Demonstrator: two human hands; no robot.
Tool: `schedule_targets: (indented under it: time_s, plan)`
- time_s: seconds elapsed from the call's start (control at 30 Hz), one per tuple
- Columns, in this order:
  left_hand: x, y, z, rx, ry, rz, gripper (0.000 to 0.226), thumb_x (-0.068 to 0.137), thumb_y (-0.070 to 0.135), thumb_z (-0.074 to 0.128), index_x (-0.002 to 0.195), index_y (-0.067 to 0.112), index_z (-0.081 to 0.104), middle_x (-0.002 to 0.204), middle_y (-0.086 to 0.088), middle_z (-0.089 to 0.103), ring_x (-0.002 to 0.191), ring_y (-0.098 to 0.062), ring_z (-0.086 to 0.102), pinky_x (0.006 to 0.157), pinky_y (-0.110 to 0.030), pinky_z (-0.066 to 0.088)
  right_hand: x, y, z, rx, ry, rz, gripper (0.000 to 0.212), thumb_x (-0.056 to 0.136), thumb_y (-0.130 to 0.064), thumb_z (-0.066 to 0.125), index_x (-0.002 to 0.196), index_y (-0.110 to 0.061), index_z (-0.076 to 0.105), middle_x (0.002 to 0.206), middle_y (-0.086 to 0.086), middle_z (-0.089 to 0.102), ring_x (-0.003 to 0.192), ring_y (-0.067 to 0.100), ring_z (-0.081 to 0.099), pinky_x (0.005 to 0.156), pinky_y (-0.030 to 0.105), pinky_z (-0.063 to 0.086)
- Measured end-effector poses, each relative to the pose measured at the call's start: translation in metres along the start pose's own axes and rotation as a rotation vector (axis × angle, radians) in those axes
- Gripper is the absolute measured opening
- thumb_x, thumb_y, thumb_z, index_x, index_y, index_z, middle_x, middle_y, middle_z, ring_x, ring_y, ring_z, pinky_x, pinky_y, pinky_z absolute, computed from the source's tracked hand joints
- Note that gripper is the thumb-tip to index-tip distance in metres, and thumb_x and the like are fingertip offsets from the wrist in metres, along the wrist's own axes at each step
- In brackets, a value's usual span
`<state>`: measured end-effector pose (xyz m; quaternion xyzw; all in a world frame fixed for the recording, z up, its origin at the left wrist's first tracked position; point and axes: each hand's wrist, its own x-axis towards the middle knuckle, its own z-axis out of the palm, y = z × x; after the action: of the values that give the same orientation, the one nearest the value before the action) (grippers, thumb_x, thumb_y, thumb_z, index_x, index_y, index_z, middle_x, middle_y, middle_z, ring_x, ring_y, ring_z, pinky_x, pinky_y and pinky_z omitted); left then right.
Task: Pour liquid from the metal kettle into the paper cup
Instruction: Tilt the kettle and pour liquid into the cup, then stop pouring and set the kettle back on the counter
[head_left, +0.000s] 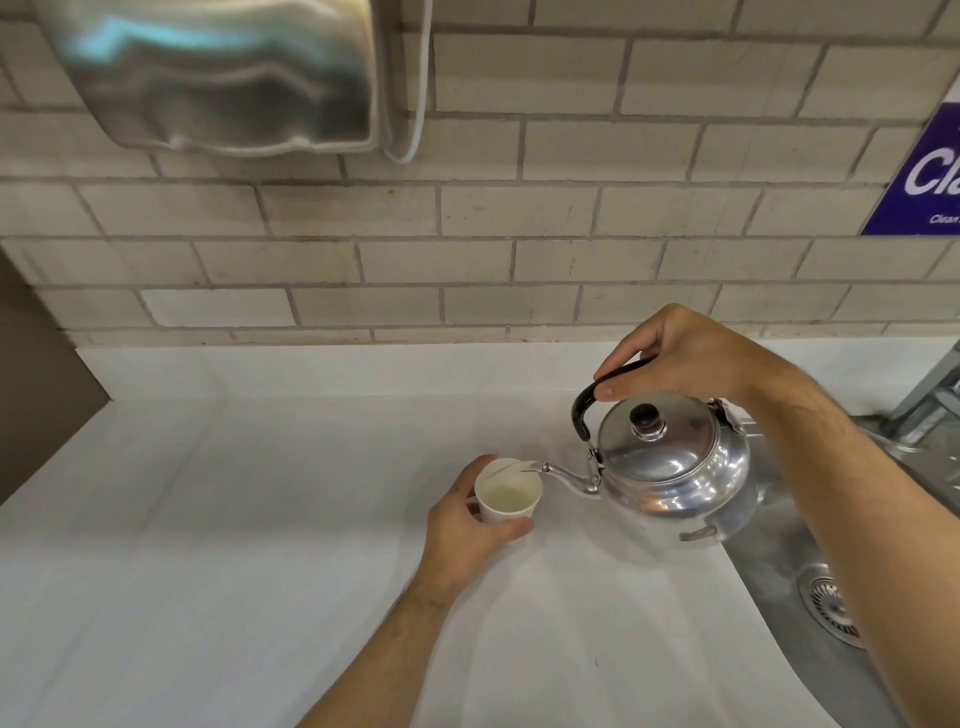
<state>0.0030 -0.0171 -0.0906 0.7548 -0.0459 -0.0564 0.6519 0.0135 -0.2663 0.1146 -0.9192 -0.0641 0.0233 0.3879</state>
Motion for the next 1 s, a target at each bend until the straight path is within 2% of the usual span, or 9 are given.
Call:
schedule_targets:
  time_s: [0.2, 0.3, 0.43, 0.53, 0.63, 0.73, 0.83, 0.93, 1.0]
  plan:
    - [-0.001, 0.001, 0.001, -0.003, 0.007, -0.007, 0.074, 0.046, 0.026, 0.090, 0.110, 0.051, 0.062, 0.100, 0.017, 0.073, 0.087, -0.005, 0.069, 0.071, -0.022, 0.058, 0.001, 0.000, -0.001, -0.020, 0.012, -0.001, 0.018, 0.065, -0.041, 0.094, 0.082, -0.039, 0.088, 0.080, -0.019, 0.083, 0.080, -0.002, 0.075, 0.085, 0.028, 0.055]
    - [-0.001, 0.001, 0.000, -0.003, 0.007, -0.008, 0.074, 0.048, 0.021, 0.091, 0.110, 0.049, 0.062, 0.102, 0.015, 0.072, 0.088, -0.004, 0.068, 0.073, -0.024, 0.058, 0.001, 0.003, -0.001, -0.029, 0.009, -0.008, 0.017, 0.067, -0.040, 0.094, 0.082, -0.039, 0.088, 0.077, -0.020, 0.083, 0.078, -0.001, 0.075, 0.083, 0.028, 0.054]
    - [-0.002, 0.002, 0.000, 0.008, 0.007, -0.004, 0.073, 0.051, 0.017, 0.091, 0.111, 0.047, 0.062, 0.102, 0.014, 0.072, 0.086, -0.002, 0.068, 0.070, -0.020, 0.057, -0.001, 0.005, -0.001, -0.018, 0.002, -0.005, 0.018, 0.065, -0.039, 0.094, 0.082, -0.039, 0.088, 0.081, -0.019, 0.084, 0.084, 0.002, 0.076, 0.093, 0.034, 0.057]
    - [-0.002, 0.003, 0.000, 0.017, 0.010, -0.003, 0.074, 0.052, 0.016, 0.092, 0.112, 0.047, 0.061, 0.104, 0.013, 0.071, 0.087, -0.002, 0.068, 0.070, -0.019, 0.057, -0.002, 0.007, 0.001, -0.001, 0.003, -0.012, 0.025, 0.059, -0.046, 0.092, 0.082, -0.038, 0.089, 0.085, -0.016, 0.085, 0.092, 0.012, 0.078, 0.096, 0.038, 0.058]
    - [-0.003, 0.004, 0.000, 0.026, 0.010, -0.003, 0.073, 0.052, 0.017, 0.092, 0.109, 0.051, 0.060, 0.103, 0.014, 0.071, 0.087, -0.003, 0.068, 0.071, -0.020, 0.057, -0.002, 0.011, 0.001, 0.031, 0.002, -0.017, 0.027, 0.059, -0.046, 0.092, 0.083, -0.037, 0.089, 0.085, -0.016, 0.085, 0.089, 0.010, 0.078, 0.094, 0.035, 0.058]
    - [-0.003, 0.005, 0.000, 0.046, 0.011, -0.005, 0.073, 0.053, 0.019, 0.093, 0.111, 0.047, 0.059, 0.105, 0.016, 0.068, 0.091, -0.005, 0.067, 0.071, -0.019, 0.057, -0.003, 0.021, -0.001, 0.095, 0.024, -0.023, 0.021, 0.064, -0.038, 0.094, 0.084, -0.034, 0.089, 0.079, -0.014, 0.085, 0.076, 0.007, 0.078, 0.079, 0.022, 0.058]
    - [-0.003, 0.005, 0.000, 0.059, 0.010, -0.018, 0.071, 0.054, 0.021, 0.094, 0.114, 0.040, 0.059, 0.105, 0.017, 0.067, 0.094, -0.007, 0.066, 0.072, -0.019, 0.056, -0.006, 0.038, -0.001, 0.193, 0.061, -0.003, 0.013, 0.071, -0.026, 0.095, 0.083, -0.027, 0.090, 0.045, -0.018, 0.066, 0.037, -0.002, 0.056, 0.042, 0.001, 0.037]
    - [-0.004, 0.005, 0.000, 0.062, 0.014, -0.038, 0.071, 0.053, 0.023, 0.094, 0.114, 0.037, 0.060, 0.106, 0.015, 0.067, 0.093, -0.007, 0.067, 0.072, -0.019, 0.054, -0.007, 0.057, 0.003, 0.286, 0.115, 0.068, 0.020, 0.067, -0.033, 0.096, 0.085, -0.026, 0.090, 0.047, -0.008, 0.052, 0.032, 0.003, 0.029, 0.035, 0.013, 0.022]
    - [-0.005, 0.006, 0.000, 0.067, 0.022, -0.046, 0.070, 0.053, 0.022, 0.094, 0.114, 0.036, 0.060, 0.105, 0.013, 0.068, 0.093, -0.009, 0.067, 0.072, -0.021, 0.055, -0.008, 0.066, 0.008, 0.360, 0.186, 0.094, 0.025, 0.062, -0.035, 0.098, 0.083, -0.026, 0.090, 0.055, -0.002, 0.061, 0.032, 0.003, 0.031, 0.034, 0.014, 0.022]
